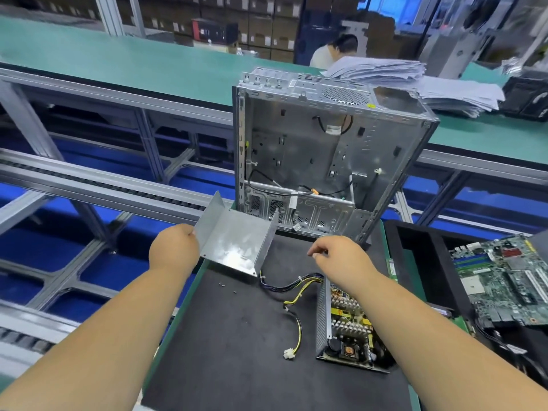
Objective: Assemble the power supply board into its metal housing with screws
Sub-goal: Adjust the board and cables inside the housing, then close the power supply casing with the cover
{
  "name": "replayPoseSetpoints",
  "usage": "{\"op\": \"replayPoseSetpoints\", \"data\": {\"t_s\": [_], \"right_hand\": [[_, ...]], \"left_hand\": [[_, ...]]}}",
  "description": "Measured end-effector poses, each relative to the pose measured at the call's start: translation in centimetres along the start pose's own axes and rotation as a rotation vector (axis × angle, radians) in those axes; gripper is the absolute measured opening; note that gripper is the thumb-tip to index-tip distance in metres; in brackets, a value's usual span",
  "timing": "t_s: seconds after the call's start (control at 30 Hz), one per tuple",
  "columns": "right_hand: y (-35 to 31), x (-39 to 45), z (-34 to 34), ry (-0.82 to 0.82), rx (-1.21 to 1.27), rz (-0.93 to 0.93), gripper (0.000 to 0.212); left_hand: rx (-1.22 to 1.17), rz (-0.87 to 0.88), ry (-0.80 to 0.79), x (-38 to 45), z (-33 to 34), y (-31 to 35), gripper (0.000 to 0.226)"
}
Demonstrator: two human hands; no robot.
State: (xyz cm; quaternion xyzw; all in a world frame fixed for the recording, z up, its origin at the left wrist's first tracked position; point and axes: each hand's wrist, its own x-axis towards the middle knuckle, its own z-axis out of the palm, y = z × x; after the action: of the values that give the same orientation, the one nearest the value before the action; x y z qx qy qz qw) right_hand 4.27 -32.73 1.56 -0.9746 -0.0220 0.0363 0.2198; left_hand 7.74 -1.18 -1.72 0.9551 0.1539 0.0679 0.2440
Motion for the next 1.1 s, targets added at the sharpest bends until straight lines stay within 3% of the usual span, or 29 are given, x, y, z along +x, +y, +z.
{"op": "replayPoseSetpoints", "data": {"t_s": [0.13,0.27,0.37,0.5,0.57,0.9,1.1], "right_hand": [[0.0,-0.1,0.0,0.002,0.049,0.012,0.024],[0.0,-0.3,-0.4,0.026,0.212,0.054,0.019],[-0.2,-0.7,-1.4,0.052,0.564,0.175,0.015],[-0.2,-1.7,-2.6,-0.040,1.150,0.280,0.037],[0.3,-2.7,-3.2,-0.036,1.272,0.280,0.043],[4.0,-6.5,-6.6,0.062,1.188,0.360,0.045],[5.8,-8.2,-7.5,0.082,1.179,0.395,0.042]], "left_hand": [[-0.121,0.002,0.043,-0.3,-1.1,0.7,0.026],[-0.233,0.035,-0.013,-1.1,-1.5,2.3,0.029],[-0.402,0.030,-0.125,-2.1,-1.2,4.3,0.028],[-0.746,-0.040,-0.329,-4.2,0.0,7.8,0.021],[-0.837,-0.062,-0.428,-5.4,0.7,9.4,0.021],[-1.092,-0.465,-0.727,-9.9,3.5,15.0,0.018],[-1.162,-0.479,-0.761,-11.0,3.8,16.9,0.021]]}}
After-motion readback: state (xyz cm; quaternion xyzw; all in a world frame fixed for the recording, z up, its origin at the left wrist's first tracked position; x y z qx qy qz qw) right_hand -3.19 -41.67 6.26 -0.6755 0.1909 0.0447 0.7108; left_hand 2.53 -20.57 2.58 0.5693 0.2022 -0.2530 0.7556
